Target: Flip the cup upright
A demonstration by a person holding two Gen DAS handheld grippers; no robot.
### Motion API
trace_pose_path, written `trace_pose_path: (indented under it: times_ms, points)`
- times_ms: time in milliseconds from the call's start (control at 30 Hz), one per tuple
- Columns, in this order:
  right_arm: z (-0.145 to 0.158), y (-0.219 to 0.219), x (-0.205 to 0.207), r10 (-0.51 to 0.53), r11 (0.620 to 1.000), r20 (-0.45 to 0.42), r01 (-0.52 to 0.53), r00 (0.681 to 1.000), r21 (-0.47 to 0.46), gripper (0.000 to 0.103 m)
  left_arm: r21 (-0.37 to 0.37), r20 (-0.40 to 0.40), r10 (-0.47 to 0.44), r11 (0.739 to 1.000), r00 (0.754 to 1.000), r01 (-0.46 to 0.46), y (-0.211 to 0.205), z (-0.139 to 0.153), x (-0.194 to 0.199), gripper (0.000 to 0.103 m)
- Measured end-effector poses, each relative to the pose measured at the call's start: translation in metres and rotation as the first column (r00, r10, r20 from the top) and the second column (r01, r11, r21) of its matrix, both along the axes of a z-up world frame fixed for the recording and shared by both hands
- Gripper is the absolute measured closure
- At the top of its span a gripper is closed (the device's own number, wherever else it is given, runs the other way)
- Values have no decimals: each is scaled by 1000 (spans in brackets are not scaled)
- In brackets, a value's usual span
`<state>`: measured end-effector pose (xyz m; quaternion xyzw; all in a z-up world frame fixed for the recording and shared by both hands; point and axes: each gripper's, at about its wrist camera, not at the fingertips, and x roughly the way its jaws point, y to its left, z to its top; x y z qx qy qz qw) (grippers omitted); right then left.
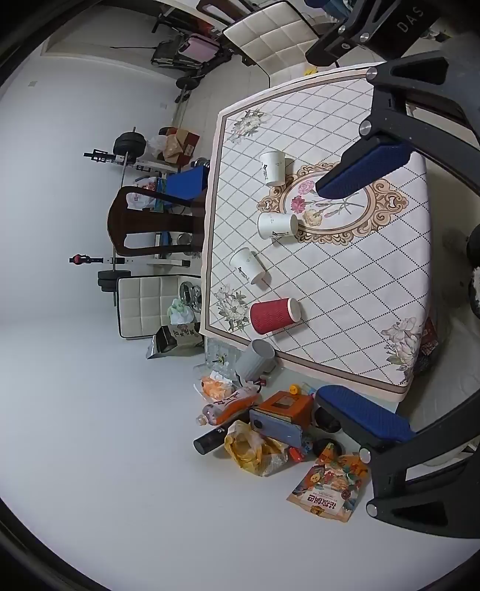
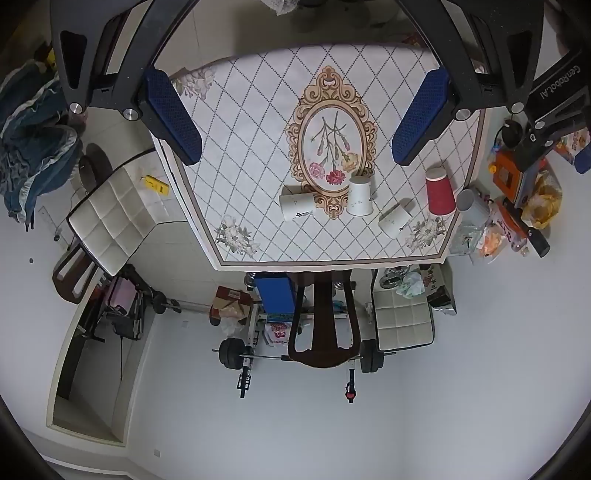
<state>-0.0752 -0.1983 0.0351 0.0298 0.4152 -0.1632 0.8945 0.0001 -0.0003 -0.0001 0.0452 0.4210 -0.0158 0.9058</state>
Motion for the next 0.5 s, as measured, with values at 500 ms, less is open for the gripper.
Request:
trace_pose_path:
  times_ms: [500]
  points:
    - [2,1,-1,4,1000,8,-5,1000,4,0,-6,6,0,1000,1000,0,0,1,-1,0]
